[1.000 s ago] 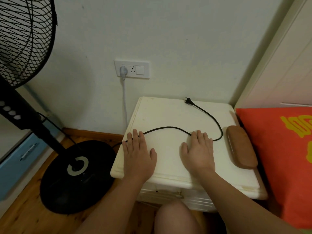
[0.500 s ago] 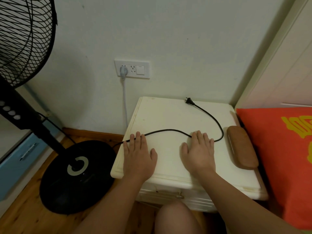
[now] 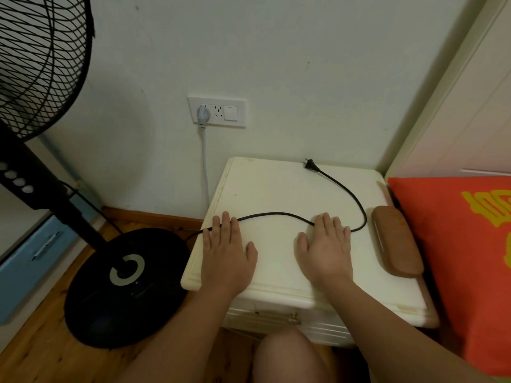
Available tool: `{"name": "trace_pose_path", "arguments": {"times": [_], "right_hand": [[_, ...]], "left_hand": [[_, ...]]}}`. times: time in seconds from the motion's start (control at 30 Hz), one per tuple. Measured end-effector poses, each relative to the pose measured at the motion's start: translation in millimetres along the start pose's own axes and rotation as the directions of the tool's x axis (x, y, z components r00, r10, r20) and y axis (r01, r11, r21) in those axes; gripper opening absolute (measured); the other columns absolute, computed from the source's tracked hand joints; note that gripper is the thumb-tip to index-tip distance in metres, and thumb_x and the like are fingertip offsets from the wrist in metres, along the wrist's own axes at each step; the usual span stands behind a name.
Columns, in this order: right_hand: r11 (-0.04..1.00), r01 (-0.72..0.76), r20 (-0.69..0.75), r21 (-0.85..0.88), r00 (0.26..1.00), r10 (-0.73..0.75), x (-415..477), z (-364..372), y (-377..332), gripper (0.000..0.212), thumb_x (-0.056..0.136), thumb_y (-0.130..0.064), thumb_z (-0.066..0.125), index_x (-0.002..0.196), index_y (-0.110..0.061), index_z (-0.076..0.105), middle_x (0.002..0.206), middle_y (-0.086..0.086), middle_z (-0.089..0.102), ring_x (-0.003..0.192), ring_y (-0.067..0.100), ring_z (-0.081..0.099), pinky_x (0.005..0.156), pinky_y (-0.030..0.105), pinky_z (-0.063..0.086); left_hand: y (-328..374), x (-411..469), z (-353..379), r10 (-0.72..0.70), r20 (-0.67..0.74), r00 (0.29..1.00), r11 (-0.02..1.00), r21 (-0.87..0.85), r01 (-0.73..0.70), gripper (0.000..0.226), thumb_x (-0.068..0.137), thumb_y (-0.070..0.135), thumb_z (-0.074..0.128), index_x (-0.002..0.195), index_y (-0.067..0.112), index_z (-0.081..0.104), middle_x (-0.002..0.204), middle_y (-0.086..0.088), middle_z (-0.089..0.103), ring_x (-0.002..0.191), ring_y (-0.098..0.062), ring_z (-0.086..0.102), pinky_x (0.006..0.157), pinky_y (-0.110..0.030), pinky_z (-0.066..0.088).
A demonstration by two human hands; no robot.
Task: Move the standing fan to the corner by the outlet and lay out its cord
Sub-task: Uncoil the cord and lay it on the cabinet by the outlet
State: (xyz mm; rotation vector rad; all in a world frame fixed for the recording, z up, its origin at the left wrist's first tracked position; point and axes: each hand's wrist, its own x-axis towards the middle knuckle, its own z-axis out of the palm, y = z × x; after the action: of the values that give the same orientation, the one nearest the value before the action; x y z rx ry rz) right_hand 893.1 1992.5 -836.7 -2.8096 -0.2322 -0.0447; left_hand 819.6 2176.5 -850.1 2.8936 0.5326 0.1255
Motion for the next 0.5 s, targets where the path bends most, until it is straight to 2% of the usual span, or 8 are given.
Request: {"name": "trace_pose_path", "arguments": {"times": [0.27, 0.5], "right_hand": [[1.0, 0.005, -0.005, 0.007, 1.0, -0.005, -1.4, -1.0, -1.3, 0.065, 0.1, -0.043, 0.03, 0.155, -0.008, 0.025, 0.164, 0.01, 0.021, 0.152, 0.027, 0.008, 0.124, 0.044, -0.002], [1.0, 0.022, -0.009, 0.003, 1.0, -0.022, -3.6, -4.2, -2.1, 0.065, 0.1, -0.044, 0.029, 0.154, -0.007, 0.027, 0.163, 0.01, 0.022, 0.152, 0.028, 0.01, 0.124, 0.045, -0.001]], "left_hand": [[0.1, -0.3, -3.9, 0.003, 0.034, 0.999, 1.0, -0.005, -0.003, 0.071, 0.103, 0.045, 0.02, 0.158, 0.009, -0.007, 0.165, -0.01, -0.015, 0.151, -0.026, -0.017, 0.122, -0.045, -0.011], [-5.3, -4.5, -15.6, 0.003, 0.128, 0.992, 0.999, -0.048, 0.003, 0.07, 0.106, 0.045, 0.021, 0.157, 0.009, -0.01, 0.165, -0.009, -0.018, 0.151, -0.026, -0.019, 0.122, -0.042, -0.013]]}}
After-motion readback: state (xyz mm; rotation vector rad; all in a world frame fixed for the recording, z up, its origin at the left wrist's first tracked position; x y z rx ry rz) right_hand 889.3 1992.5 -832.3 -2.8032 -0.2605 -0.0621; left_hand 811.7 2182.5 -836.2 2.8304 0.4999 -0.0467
